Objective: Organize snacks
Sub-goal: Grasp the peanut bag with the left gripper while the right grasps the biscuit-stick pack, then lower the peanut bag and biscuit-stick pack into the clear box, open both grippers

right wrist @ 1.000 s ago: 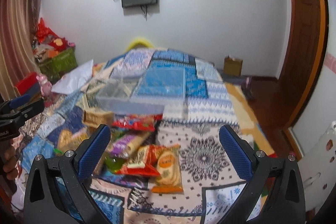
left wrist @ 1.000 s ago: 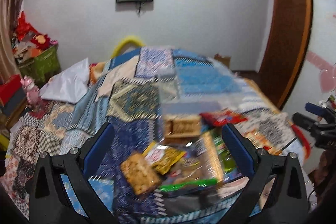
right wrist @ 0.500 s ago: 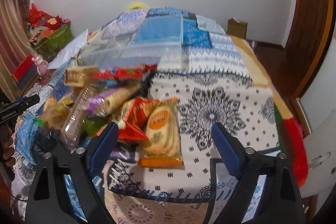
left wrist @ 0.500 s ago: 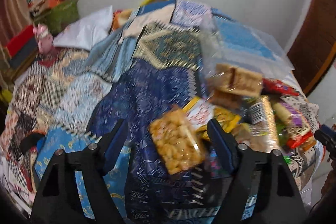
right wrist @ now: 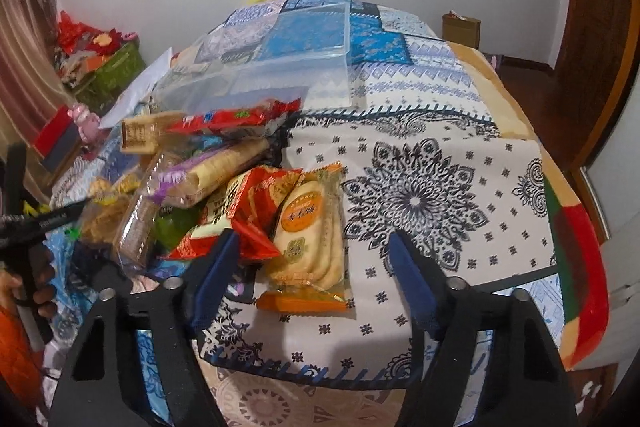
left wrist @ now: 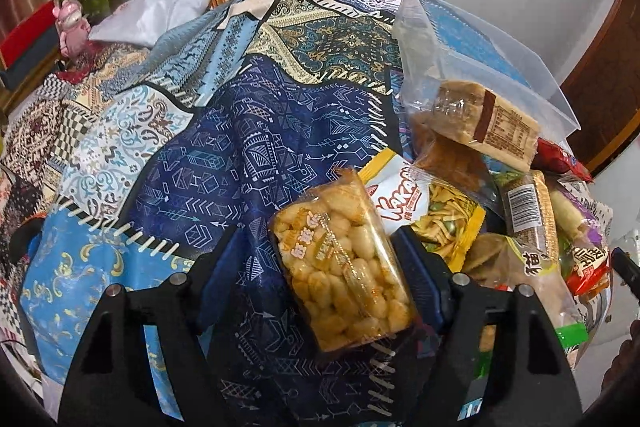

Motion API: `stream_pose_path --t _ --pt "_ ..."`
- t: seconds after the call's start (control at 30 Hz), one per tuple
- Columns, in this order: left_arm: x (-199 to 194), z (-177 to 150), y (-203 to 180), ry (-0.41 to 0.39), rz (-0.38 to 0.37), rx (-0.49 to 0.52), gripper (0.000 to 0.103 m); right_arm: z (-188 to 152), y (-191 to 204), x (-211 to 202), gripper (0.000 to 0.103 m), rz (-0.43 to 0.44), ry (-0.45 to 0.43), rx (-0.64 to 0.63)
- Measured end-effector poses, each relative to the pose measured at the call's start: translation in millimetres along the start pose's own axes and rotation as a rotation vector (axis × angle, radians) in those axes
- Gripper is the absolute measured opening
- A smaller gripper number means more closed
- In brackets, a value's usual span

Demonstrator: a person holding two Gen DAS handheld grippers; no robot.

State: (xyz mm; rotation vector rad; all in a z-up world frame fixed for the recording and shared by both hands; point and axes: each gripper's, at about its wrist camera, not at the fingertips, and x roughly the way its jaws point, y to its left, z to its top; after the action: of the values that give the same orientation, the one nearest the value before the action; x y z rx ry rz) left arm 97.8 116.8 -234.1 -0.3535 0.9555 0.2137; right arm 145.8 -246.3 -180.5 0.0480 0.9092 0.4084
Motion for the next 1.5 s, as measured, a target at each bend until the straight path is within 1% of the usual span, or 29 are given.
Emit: stream_pose_path --t 0.13,0.23,0.3,0.37,0.4,0.57,0.6,0.63,0.77,0.83,0.93,0.97,1.1,1.27,1.5 --pt "2.6 -2.0 -2.8 0.001 0.006 0.008 0.067 8.9 -6.6 6.7 0.068 -0.011 0.002 0.016" --pt "2.2 -3.2 -3.7 -0.007 0.012 0.016 0.063 10.4 -3.7 20.0 0.061 -0.011 0.032 -0.002" --pt "1.7 -4.1 -5.1 -0.011 0.019 0.029 0.061 9.4 -1.9 31.1 0.050 0.007 0.066 -0.009" --pt "1.0 -4.9 -6.0 -0.014 0.023 0.038 0.059 8.0 -0.1 40.7 0.044 0.039 0.107 -0.014" --pt "0.5 -5.1 -6.3 -0.016 0.025 0.042 0.058 6.6 0.8 45.3 0.044 0.052 0.122 -0.015" --pt "-3.3 -6.2 -5.7 -0.021 0.029 0.053 0.053 4.8 -2.2 48.5 0.043 0.084 0.142 -0.014" --pt "-4.9 -6.8 -5.9 -0.026 0.033 0.055 0.052 4.0 -2.4 48.7 0.040 0.087 0.145 -0.019" --pt "-6.4 -7.4 -6.3 -0.029 0.036 0.057 0.051 3.0 -2.1 48.2 0.039 0.091 0.144 -0.023" --pt "-15.9 -7.9 -7.4 -0.047 0.037 0.060 0.050 0.9 -0.6 43.7 0.035 0.083 0.112 -0.017" --pt "-21.0 -7.3 -7.0 -0.056 0.029 0.055 0.049 -0.9 2.7 38.6 0.033 0.063 0.090 -0.025" --pt "-34.8 -4.7 -9.7 -0.092 0.026 0.069 0.048 1.4 6.7 30.9 0.025 0.033 0.058 -0.053" --pt "-42.3 -3.2 -12.1 -0.113 0.027 0.080 0.048 3.5 6.9 27.8 0.024 0.032 0.049 -0.056" --pt "-61.5 5.3 -20.2 -0.163 0.004 0.097 0.048 11.9 3.6 20.4 0.023 0.014 0.016 -0.070" --pt "-80.3 22.1 -37.7 -0.225 -0.025 0.138 0.048 24.4 3.1 7.8 0.023 0.015 -0.037 -0.062" --pt "-95.3 52.2 -68.0 -0.304 -0.074 0.190 0.048 58.8 13.4 -9.5 0.023 0.036 -0.151 -0.074"
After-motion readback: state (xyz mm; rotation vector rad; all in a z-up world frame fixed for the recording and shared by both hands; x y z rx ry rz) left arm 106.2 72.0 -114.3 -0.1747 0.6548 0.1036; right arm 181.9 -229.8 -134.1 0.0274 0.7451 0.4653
